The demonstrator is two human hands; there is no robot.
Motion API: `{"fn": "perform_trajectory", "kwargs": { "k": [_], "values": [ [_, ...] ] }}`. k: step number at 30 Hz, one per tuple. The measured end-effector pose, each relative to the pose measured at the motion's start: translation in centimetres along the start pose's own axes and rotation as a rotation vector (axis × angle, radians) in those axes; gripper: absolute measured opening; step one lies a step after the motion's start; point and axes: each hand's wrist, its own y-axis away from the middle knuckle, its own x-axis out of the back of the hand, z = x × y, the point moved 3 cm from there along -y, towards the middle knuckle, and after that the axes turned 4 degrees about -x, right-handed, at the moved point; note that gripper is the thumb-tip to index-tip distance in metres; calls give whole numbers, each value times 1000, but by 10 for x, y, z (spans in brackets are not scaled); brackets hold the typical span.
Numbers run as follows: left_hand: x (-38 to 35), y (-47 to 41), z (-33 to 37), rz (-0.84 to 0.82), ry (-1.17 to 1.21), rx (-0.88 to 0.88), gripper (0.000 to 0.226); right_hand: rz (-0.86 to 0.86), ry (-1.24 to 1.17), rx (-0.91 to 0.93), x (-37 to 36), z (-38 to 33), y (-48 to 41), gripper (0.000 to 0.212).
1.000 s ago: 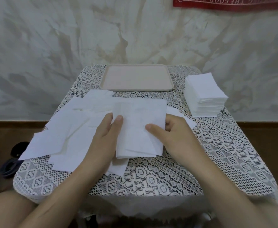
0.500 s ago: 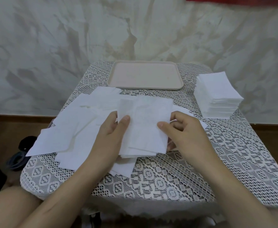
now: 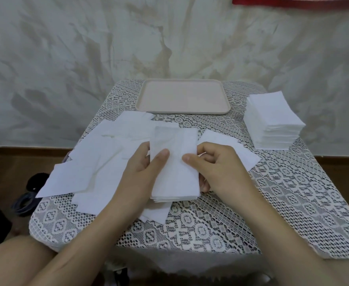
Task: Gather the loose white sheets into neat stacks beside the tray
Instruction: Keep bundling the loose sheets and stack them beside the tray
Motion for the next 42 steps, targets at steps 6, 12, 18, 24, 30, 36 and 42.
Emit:
{"fn": "perform_trajectory", "kwargs": {
  "k": [6,12,18,24,30,36,42],
  "values": [
    [4,-8,5,58,132,3,44,54,110,-30,3,7,1,42],
    [4,-17,15,63,326,21,51,-159,-32,-73,0,-1,10,13],
    [29,-32,28,6,153,-95,37,89,-245,92,16,-10,-8,14],
    [33,-36,24,-114,-31,-131,54,14,-8,196,-7,-2,-20,22],
    [20,-34,17,-90,116,-59,61,27,86,196,-18,5,-20,23],
    [24,-35,12,-66,107,-77,56,1,90,187,-9,6,-18,22],
    [25,-30,12,-75,39,-101,62,-47,54,194,-10,3,-14,25]
  ]
}}
